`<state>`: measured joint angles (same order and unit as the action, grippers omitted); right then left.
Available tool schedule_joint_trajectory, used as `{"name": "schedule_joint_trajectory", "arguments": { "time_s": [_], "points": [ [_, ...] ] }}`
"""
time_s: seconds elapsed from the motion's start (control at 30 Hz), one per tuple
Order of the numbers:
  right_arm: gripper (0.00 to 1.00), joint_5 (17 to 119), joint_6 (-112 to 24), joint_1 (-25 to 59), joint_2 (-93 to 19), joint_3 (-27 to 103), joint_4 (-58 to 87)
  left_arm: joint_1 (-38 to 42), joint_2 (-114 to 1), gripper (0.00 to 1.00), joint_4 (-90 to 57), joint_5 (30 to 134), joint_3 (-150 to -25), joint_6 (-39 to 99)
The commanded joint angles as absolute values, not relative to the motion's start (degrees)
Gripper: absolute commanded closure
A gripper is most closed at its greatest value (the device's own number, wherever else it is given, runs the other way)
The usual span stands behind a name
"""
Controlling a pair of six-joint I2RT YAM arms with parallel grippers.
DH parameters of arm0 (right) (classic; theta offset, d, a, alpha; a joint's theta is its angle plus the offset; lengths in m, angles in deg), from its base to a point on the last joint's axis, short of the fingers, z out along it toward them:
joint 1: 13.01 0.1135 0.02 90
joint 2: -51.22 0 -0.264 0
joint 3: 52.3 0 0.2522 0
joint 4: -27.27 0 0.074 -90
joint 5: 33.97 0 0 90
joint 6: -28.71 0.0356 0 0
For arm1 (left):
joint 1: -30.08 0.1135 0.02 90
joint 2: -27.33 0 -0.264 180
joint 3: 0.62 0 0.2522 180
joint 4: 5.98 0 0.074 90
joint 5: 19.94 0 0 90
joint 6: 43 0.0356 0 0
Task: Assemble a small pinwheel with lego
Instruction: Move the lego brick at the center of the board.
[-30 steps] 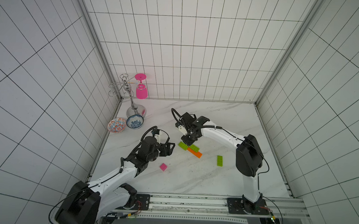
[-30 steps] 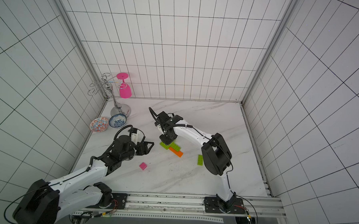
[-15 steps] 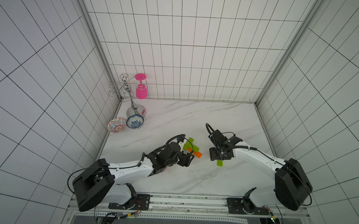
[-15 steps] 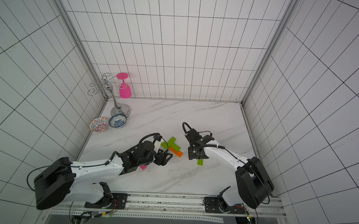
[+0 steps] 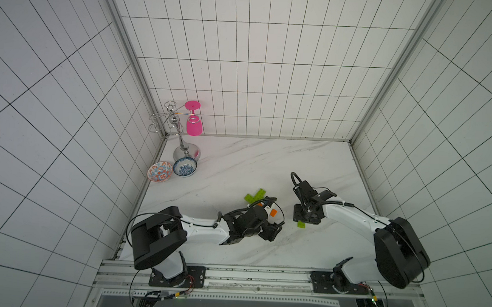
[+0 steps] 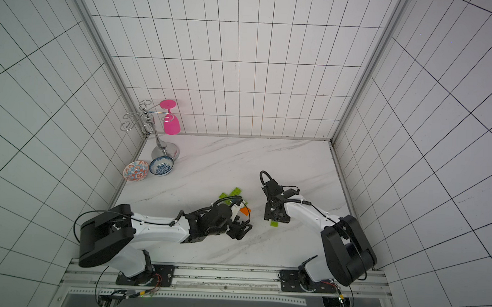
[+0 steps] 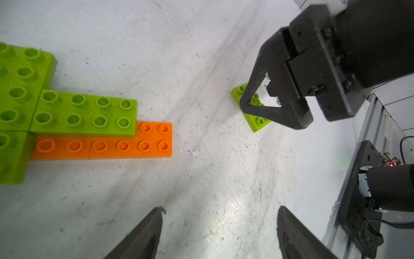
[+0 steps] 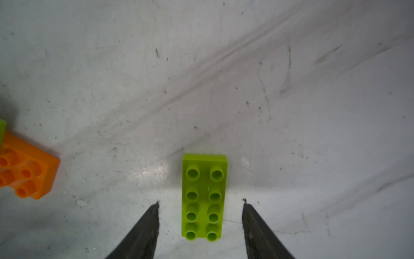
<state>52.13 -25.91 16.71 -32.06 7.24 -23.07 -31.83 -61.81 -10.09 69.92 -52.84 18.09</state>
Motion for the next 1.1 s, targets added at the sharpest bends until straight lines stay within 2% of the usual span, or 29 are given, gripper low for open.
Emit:
{"name": "schedule_joint_trajectory", "arguments": {
  "time_s": [0.0, 0.33, 0.47, 0.7, 1.07],
  "points": [
    [0.44, 54.0, -26.2, 15.7, -33.8, 5.0, -22.0, -32.0, -62.0, 0.19, -9.1, 68.6, -54.6, 18.3],
    [0.63, 54.3, -28.4, 15.0, -35.3, 4.1, -21.7, -31.4, -59.9, 0.18, -11.9, 65.4, -54.5, 17.4],
    [0.71, 54.6, -29.9, 15.0, -35.3, 3.9, -22.0, -27.4, -56.7, 0.18, -10.8, 68.5, -51.9, 16.0],
    [0.71, 56.1, -28.9, 16.8, -33.6, 3.4, -23.1, -19.3, -49.1, 0.18, -13.1, 70.6, -47.8, 16.5],
    [0.67, 56.6, -16.5, 34.7, -35.7, 3.2, -23.4, -10.0, -37.0, 0.18, -19.7, 71.1, -42.9, 16.2]
  ]
}}
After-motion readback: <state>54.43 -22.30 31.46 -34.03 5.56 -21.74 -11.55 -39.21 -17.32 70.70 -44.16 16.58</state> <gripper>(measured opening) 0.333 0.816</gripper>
